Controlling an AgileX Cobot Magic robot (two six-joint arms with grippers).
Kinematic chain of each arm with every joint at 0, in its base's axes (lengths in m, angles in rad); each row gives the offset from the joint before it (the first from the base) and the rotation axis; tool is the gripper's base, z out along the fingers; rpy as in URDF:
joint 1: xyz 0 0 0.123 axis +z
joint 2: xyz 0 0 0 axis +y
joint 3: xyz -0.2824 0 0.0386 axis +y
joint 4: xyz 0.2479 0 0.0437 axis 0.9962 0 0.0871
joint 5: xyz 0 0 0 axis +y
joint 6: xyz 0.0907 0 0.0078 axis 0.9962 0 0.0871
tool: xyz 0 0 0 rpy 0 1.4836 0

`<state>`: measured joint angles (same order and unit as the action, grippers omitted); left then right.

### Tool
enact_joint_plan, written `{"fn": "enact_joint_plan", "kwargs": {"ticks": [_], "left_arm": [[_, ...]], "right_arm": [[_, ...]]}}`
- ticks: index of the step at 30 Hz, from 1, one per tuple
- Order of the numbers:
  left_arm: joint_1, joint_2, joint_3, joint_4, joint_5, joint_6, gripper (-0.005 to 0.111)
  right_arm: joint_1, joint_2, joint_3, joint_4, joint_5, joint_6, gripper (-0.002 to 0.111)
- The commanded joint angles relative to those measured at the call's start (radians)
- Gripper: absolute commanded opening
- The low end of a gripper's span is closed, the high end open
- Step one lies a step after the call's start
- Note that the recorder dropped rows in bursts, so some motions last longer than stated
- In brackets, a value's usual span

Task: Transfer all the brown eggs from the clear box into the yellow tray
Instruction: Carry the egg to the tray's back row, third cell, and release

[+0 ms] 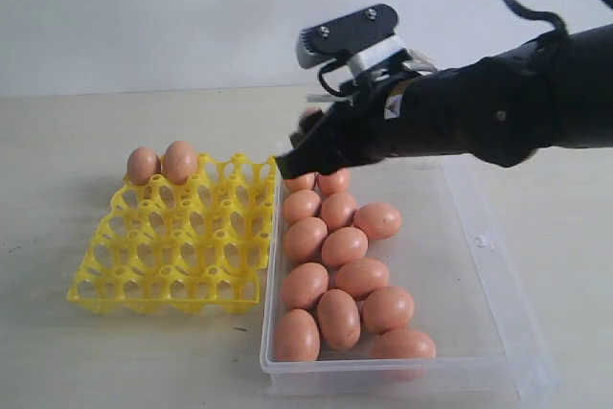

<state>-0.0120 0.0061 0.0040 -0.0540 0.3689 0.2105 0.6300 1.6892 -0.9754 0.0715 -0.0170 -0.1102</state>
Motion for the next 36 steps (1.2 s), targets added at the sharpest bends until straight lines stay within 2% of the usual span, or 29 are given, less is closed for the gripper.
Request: {"fn": "enact_joint_plan", "kwargs": {"ticks": [1, 4, 9, 19, 22, 28, 34, 36], "left_arm": [[0.002, -0.006, -0.004, -0.008, -0.008, -0.005, 0.0], [0.002, -0.006, -0.004, -0.008, -0.008, -0.005, 0.0], [0.002, -0.006, -0.004, -0.008, -0.008, -0.005, 0.0], [0.002, -0.006, -0.004, -0.008, -0.008, -0.005, 0.0], [0.002, -0.006, -0.004, -0.008, -0.008, -0.005, 0.0], [0.002, -0.006, -0.004, -0.008, -0.008, -0.005, 0.0], [0.002, -0.006, -0.004, -0.008, -0.008, -0.005, 0.0], [0.002, -0.006, -0.004, -0.008, -0.008, -0.005, 0.0]], "right_arm": [[0.021, 0.188, -0.14, -0.001, -0.262, -0.041, 0.0], [0.038, 0.388, -0.311, -0.101, -0.267, 0.025, 0.0], [0.057, 0.595, -0.514, -0.112, -0.263, 0.068, 0.0], [0.057, 0.699, -0.645, -0.115, -0.162, 0.078, 0.001], [0.057, 0.699, -0.647, -0.115, -0.147, 0.078, 0.011], [0.057, 0.682, -0.647, -0.115, -0.143, 0.078, 0.044], [0.057, 0.65, -0.647, -0.115, -0.117, 0.078, 0.055], [0.057, 0.646, -0.647, -0.115, -0.117, 0.078, 0.062]]}}
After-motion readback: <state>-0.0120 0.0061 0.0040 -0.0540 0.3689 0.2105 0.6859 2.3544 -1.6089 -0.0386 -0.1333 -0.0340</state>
